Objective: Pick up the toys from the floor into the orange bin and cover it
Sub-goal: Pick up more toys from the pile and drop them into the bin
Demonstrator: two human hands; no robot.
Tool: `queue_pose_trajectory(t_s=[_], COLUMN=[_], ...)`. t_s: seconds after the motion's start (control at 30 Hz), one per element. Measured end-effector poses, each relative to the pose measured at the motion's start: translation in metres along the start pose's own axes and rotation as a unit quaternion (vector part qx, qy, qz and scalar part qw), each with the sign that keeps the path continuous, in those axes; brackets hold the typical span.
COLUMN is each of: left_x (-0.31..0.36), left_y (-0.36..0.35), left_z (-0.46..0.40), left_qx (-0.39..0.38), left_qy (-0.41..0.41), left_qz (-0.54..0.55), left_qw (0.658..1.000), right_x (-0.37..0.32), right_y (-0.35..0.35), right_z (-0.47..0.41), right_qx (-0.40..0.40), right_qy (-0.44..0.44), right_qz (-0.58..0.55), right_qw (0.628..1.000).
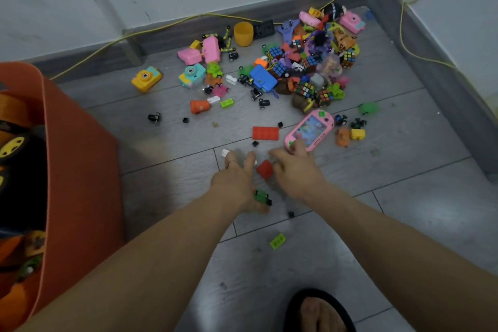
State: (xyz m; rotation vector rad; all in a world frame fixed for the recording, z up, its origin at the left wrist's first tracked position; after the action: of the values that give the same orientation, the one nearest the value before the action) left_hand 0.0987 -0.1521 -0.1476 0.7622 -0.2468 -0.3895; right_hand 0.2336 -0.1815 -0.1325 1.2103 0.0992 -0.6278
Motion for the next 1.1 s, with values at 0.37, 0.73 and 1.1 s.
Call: queue_pose_trajectory(t_s=[0.37, 0.73, 1.1], left_x=[-0.016, -0.021, 0.009], left_y=[0.000, 0.002, 0.003], left_z=[0.009, 0.018, 0.035], left_qx=[0.066, 0.077, 0.175], left_qy=[-0.062, -0.093, -0.151], left_qz=[-0.045, -0.037, -0.101], left_qw=[0.995, 0.992, 0.968], right_x=[-0.023, 0.008, 0.043], right_y=[-0.016, -0.015, -0.012], right_z=[0.013, 0.026, 0.057], right_qx=[-0.065, -0.018, 0.008], right_qy=[0.119, 0.038, -0.058], right_qz=[0.122, 0.034, -0.223], right_qw=[0.983, 0.999, 0.973])
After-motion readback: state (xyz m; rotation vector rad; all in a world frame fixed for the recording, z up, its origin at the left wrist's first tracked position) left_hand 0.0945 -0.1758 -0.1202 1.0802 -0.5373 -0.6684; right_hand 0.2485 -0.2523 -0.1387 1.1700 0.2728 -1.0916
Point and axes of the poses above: each hand's wrist, its own z-axis away from the middle knuckle, its own y-axis out of the back of the hand, x = y × z, the point moved 8 cm from there along -z, towards the middle knuckle, and after that the axes turned 2 degrees about -x, right-handed, at the moved point
